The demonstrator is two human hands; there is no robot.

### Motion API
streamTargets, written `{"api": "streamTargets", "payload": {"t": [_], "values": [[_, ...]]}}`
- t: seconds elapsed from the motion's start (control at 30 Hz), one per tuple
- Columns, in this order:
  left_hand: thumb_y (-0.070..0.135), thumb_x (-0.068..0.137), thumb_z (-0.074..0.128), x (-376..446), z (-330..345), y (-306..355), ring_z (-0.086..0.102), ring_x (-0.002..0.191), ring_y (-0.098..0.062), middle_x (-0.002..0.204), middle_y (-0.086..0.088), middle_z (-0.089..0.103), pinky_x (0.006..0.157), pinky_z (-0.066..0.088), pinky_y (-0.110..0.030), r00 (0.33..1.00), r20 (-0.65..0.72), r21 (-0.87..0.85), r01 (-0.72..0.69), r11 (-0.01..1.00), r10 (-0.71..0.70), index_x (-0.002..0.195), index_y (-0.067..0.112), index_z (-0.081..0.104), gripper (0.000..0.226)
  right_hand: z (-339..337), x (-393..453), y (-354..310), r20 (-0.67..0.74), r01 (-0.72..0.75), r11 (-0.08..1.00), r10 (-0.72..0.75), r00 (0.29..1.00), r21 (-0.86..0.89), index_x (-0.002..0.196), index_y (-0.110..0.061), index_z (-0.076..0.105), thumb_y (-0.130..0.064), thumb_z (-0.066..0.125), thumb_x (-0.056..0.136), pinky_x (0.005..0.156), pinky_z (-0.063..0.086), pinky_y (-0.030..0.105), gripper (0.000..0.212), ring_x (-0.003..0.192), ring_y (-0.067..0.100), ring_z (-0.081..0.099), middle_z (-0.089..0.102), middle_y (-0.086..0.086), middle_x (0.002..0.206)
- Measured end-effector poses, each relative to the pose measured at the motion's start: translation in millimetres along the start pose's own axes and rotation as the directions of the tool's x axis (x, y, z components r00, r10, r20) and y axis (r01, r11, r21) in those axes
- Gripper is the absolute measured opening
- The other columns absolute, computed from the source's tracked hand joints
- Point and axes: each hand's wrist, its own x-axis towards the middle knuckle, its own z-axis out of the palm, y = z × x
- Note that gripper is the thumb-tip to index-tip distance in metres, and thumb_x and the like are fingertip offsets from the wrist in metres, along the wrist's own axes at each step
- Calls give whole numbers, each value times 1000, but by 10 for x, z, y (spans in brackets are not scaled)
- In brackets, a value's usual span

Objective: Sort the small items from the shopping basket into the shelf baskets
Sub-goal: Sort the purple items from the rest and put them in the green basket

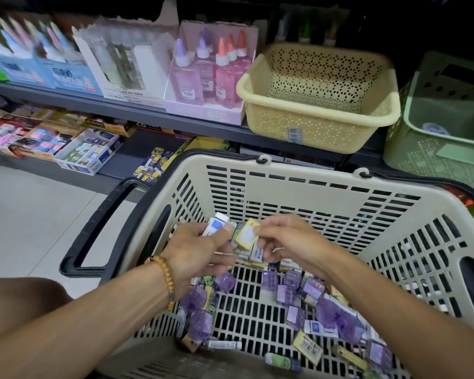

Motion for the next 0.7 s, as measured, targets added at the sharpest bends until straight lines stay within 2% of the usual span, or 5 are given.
{"api": "streamTargets", "payload": {"t": [0.2,0.37,0.53,0.6,0.7], "values": [[43,95,53,5,26,4,50,41,-9,71,-1,51,36,36,-18,998,-60,83,12,996,-7,96,7,60,36,-221,194,236,-214,-227,963,194,957,-144,86,-1,68,-10,59,94,49,50,22,15,50,12,60,65,7,67],[26,101,48,38,41,1,49,47,-11,81,-5,51,38,37,-22,996,-60,91,72,993,-67,105,9,61,21,-109,376,251,-271,-218,974,196,942,-54,88,2,66,1,55,94,61,58,32,12,58,19,64,67,17,77],[17,97,55,60,1,-13,57,60,-12,93,-7,65,43,43,-20,999,-18,163,40,986,-38,119,5,58,25,-82,286,173,-285,-162,977,117,951,-141,100,-2,66,-8,51,99,62,57,31,17,62,18,54,63,12,83],[16,96,58,59,-3,-28,59,65,-10,99,-10,69,46,45,-17,1000,13,238,-2,971,-1,116,3,61,24,-41,197,92,-256,-82,983,38,966,-166,99,-5,68,-20,54,99,66,56,34,20,63,17,56,65,11,84],[16,93,63,64,3,-34,62,69,-9,99,-7,71,47,45,-15,998,45,326,-60,943,48,106,7,66,17,75,5,-76,-46,-4,996,0,999,-88,97,-13,72,-35,61,95,61,53,27,25,64,14,61,70,6,85]]}}
